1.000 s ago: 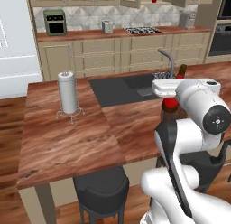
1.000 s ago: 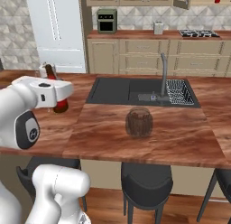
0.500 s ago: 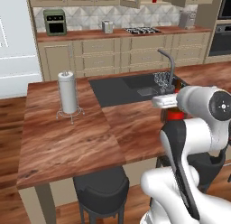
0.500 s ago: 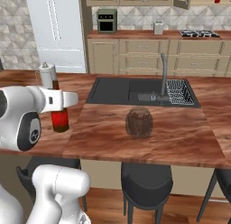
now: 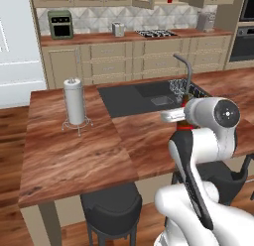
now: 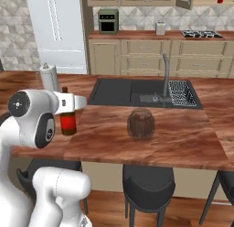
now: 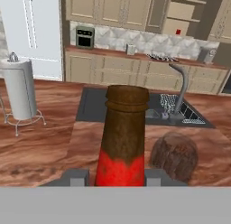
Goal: Open the cabinet directly in front. Then move the beer and the mug to the dining counter with the jar on it.
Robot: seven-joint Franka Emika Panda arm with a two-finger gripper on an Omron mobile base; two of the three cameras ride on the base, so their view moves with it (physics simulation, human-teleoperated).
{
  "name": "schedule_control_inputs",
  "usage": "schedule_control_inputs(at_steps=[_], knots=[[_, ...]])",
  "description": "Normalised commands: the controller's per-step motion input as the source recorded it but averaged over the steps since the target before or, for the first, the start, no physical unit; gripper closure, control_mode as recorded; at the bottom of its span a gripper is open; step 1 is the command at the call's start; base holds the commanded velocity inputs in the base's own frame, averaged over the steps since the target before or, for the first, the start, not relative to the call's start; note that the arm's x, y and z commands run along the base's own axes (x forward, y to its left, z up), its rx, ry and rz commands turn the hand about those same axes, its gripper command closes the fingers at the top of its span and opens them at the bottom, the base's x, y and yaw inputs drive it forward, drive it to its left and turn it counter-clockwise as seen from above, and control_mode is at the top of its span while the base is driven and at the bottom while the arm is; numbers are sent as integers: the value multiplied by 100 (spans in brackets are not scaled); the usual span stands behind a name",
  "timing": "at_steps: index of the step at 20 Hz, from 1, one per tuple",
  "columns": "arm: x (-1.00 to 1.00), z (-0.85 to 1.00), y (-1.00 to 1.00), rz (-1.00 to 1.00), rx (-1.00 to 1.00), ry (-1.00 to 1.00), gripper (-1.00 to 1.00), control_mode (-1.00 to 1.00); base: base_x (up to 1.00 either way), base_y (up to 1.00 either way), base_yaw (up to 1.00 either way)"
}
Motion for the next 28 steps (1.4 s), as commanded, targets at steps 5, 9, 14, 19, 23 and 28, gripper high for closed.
schedule_control_inputs(at_steps=[5, 9, 14, 19, 23, 28], knots=[[100, -45, 0, 4, 0, 0, 100, -100, 0, 0, 0], [100, -42, 0, 4, 0, -4, 100, -100, 0, 0, 0], [75, -54, 0, 6, 3, -4, 100, -100, 0, 0, 0], [22, -29, 0, 4, 2, -1, 100, -100, 0, 0, 0], [5, -18, 0, 0, 0, 0, 100, -100, 0, 0, 0], [16, -30, 0, 0, 0, 0, 100, -100, 0, 0, 0]])
